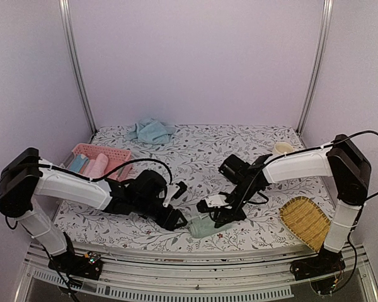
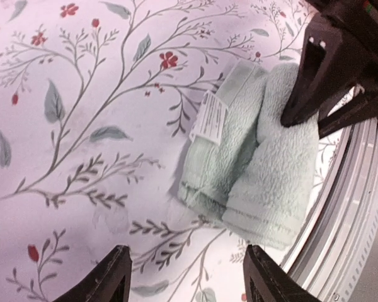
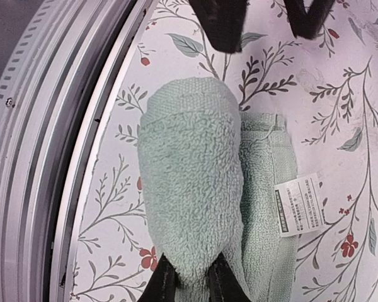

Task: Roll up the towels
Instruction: Roll the towel at the center of the board.

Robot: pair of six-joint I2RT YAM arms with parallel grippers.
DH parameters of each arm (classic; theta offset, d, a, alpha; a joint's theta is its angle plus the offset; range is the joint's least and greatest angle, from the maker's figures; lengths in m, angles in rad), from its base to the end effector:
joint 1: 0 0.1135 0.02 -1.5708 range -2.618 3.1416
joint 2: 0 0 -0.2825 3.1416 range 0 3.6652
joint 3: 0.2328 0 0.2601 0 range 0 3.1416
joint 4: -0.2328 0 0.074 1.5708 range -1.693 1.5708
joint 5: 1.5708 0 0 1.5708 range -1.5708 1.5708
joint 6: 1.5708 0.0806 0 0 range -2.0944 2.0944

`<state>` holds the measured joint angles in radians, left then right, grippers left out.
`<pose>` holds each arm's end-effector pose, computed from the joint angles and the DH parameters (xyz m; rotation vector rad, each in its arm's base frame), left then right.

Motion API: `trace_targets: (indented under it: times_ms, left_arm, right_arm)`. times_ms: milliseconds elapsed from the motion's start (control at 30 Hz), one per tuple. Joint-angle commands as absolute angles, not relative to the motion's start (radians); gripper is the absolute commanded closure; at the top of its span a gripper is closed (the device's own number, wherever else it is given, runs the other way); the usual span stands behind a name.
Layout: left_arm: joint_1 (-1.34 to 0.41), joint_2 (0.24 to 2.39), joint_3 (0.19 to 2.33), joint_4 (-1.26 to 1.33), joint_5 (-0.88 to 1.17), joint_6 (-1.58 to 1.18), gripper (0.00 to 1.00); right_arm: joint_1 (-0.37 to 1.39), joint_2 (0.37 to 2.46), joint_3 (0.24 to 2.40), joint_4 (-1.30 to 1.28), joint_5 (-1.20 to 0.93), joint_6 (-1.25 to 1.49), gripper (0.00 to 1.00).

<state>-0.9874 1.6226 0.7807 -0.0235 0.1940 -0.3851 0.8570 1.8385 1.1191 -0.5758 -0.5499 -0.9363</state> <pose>0.1783 -0.2983 0.1303 0.8599 2.4547 -0.8019 0.2061 0.3023 0.1270 -2.2155 1.6326 0.7600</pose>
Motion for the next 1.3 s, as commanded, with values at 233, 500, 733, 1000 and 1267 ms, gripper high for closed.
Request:
trace_targets:
  times_ms: [233, 500, 733, 1000, 1267]
  left_arm:
    - [-1.209, 1.277, 0.676, -0.113, -0.276, -0.439, 0.42]
    - [-1.426, 1.218, 0.649, -0.051, -0.521, -0.198, 0.39]
    - [-1.451, 1.463, 0.795, -0.087, -0.513, 0.032, 0.37]
    - [-1.417, 1.732, 1.007, -0.204, -0.398, 0.104, 0.36]
    - [-1.349, 1.87, 1.103, -0.249, -0.324, 0.156, 0.35]
  right_arm:
    - [0.814, 2.103, 1.332, -0.957, -0.673, -0.853, 0.89]
    - [0.779, 2.275, 1.512, -1.117, -0.721, -0.83, 0.89]
    - [0.775, 2.311, 1.524, -1.131, -0.745, -0.809, 0.89]
    - [0.775, 2.325, 1.524, -1.134, -0.733, -0.802, 0.88]
    - [0.775, 2.328, 1.529, -1.128, -0.739, -0.802, 0.87]
